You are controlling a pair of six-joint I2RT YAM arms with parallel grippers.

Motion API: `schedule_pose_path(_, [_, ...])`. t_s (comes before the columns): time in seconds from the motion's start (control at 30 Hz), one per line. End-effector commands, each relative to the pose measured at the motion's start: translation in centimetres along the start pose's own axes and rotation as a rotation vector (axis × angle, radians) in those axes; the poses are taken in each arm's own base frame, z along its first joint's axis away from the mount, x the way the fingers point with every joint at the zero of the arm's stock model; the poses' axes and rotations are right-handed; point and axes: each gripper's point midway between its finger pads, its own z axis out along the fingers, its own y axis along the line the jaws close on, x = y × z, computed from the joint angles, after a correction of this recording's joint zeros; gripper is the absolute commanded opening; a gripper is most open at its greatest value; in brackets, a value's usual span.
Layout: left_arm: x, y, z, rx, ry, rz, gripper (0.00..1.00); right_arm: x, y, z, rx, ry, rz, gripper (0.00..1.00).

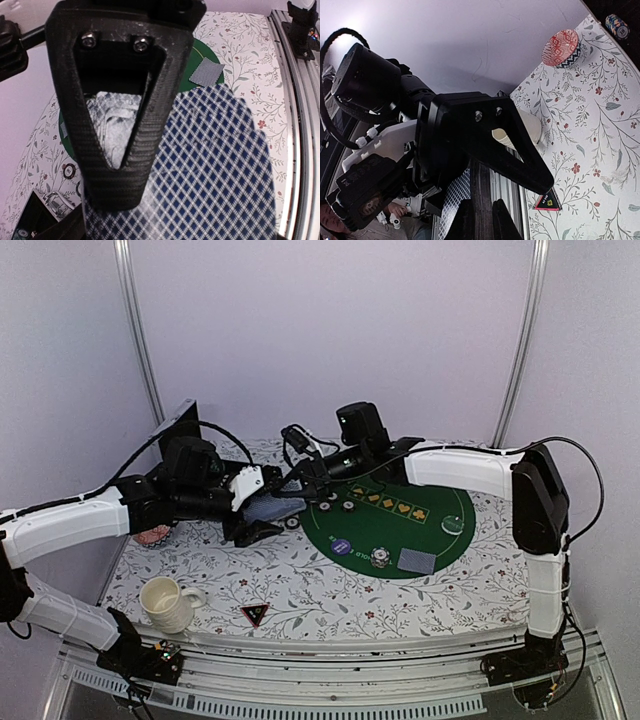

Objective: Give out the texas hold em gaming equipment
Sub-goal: Pass from the right arm to the left

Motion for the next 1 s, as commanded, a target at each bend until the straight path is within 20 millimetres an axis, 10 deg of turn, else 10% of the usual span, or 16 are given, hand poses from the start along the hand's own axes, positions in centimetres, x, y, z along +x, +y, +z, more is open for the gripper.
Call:
schedule_pose_path(0.0, [0.3,0.0,-0.1,0.007,0.002,-0.014,0.78,-0.7,3.6,-0.8,-0.04,-0.017,-0.122,0.02])
schedule_pose_path(0.43, [-0.3,0.0,-0.5,0.002,-0.019,0.021,0.44,-0.7,3.0,-0.6,-0.016,-0.022,-0.111,0.03])
schedule_pose_path(0.97, [0.0,0.2,-0.4,-0.009,-0.008,0.034,0.37,-0.7,0.5,-0.7,0.121,-0.029,-0.061,0.49])
